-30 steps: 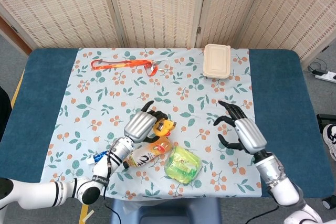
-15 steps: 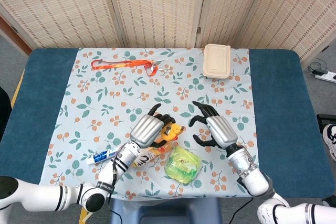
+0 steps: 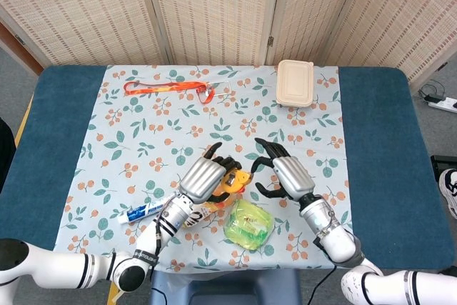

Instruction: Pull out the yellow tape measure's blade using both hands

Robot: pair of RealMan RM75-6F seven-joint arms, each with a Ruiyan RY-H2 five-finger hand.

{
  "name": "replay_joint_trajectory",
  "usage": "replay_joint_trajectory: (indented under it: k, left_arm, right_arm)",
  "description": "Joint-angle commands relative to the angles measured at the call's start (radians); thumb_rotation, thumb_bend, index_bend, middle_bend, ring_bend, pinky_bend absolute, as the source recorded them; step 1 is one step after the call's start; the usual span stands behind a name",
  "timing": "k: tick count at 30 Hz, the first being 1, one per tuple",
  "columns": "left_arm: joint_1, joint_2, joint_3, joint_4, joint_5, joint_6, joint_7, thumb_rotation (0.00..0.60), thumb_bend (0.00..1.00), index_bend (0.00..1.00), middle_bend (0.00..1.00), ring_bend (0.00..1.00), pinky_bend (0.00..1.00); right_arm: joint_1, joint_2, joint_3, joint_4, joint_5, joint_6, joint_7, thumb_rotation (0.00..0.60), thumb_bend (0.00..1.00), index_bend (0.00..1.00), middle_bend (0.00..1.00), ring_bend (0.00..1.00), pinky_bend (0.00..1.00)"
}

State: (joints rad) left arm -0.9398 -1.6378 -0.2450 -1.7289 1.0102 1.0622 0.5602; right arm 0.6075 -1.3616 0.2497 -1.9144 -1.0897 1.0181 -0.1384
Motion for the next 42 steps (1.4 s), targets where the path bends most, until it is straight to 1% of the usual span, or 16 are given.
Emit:
replay_joint_trajectory:
  k: [1,10,14,20,25,29,42]
  left_arm:
    - [-0.002,-0.002,0.000,0.001,-0.001,0.002,0.001,0.600,0.34,0.54,0.49,0.40,0.05]
    - [-0.007,-0.006,0.005,0.002,-0.003,0.004,0.005,0.600,0.34,0.54,0.49,0.40,0.05]
    - [-0.009,-0.006,0.005,0.006,-0.007,0.004,0.006,0.600,0.34,0.54,0.49,0.40,0.05]
    - [-0.010,-0.003,0.004,0.014,-0.020,0.004,0.005,0.600,0.34,0.54,0.49,0.40,0.05]
    - [-0.009,-0.003,0.008,0.021,-0.023,0.002,0.002,0.600,0.34,0.54,0.49,0.40,0.05]
    - [-0.009,-0.006,0.012,0.031,-0.026,0.000,0.000,0.600,0.34,0.54,0.49,0.40,0.05]
    - [-0.014,-0.015,0.019,0.055,-0.030,-0.001,0.009,0.600,0.34,0.53,0.49,0.39,0.04]
  right_arm:
    - [0.006,-0.002,-0.002,0.001,0.006,-0.002,-0.003,0.600,0.41,0.47,0.05,0.04,0.00]
    - [0.024,-0.013,-0.001,0.010,0.027,0.002,-0.010,0.600,0.41,0.47,0.05,0.05,0.00]
    - [0.031,-0.017,-0.009,0.009,0.034,-0.002,-0.020,0.600,0.41,0.47,0.06,0.04,0.00]
    - [0.037,-0.020,-0.015,0.014,0.048,-0.002,-0.022,0.600,0.41,0.52,0.07,0.03,0.00]
    - [0.037,-0.018,-0.020,0.017,0.052,-0.002,-0.013,0.600,0.41,0.59,0.09,0.03,0.00]
    - [0.036,-0.020,-0.022,0.022,0.051,0.004,-0.009,0.600,0.41,0.63,0.10,0.04,0.00]
    - [0.046,-0.039,-0.028,0.043,0.055,0.004,-0.007,0.600,0.41,0.65,0.12,0.05,0.00]
